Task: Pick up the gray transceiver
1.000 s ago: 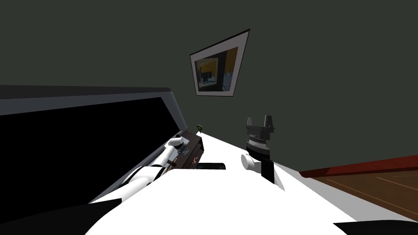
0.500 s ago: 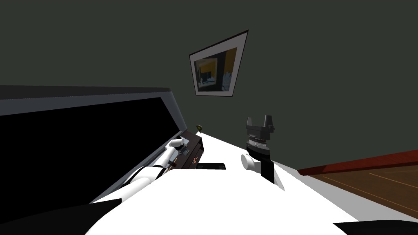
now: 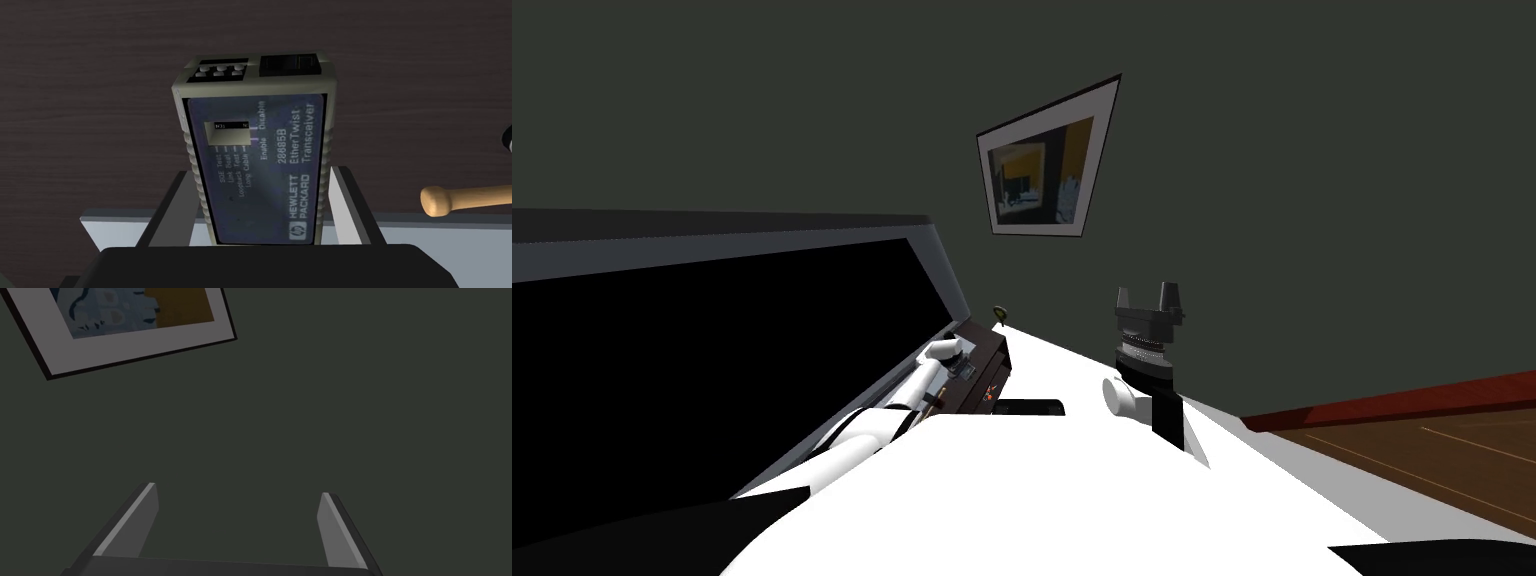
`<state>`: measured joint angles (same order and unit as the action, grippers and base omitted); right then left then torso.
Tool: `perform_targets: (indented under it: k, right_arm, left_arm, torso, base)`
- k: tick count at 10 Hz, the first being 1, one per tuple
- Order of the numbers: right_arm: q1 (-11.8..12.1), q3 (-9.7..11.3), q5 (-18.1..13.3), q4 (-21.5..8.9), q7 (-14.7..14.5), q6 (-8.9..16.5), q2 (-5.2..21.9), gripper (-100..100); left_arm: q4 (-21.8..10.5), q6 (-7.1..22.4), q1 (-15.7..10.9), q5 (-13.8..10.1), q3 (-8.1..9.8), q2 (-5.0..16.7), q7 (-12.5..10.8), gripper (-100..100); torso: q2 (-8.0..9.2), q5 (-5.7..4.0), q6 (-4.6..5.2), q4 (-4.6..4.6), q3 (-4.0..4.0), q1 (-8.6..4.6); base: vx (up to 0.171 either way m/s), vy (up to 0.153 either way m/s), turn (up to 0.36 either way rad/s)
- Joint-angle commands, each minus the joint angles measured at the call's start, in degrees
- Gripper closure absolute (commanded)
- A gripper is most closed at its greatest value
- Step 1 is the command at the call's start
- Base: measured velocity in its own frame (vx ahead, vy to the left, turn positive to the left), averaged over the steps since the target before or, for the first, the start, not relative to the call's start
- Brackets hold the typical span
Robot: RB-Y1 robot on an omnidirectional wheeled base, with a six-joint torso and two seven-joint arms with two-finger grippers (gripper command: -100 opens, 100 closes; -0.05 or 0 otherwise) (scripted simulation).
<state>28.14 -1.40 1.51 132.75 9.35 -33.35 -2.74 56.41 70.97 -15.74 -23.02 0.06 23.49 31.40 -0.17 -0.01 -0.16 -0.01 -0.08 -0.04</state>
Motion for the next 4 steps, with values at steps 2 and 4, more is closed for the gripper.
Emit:
perform_targets:
  k: [2,4]
  right_arm:
    - [0.00,0.00,0.00,0.00,0.00,0.00,0.00,0]
    - [0.00,0.00,0.00,0.00,0.00,0.00,0.00,0]
  left_arm:
    - [2.29,2.99,-0.39,-0.58,0.39,1.07,0.20,100]
    - [1.70,2.30,-0.40,-0.50,0.36,0.91,0.21,0]
  torso:
    - [0.00,0.00,0.01,-0.01,-0.01,-0.03]
    - [0.02,0.02,0.02,-0.03,-0.01,-0.01]
  base:
    - [0.013,-0.014,0.046]
    - [0.003,-0.003,0.006]
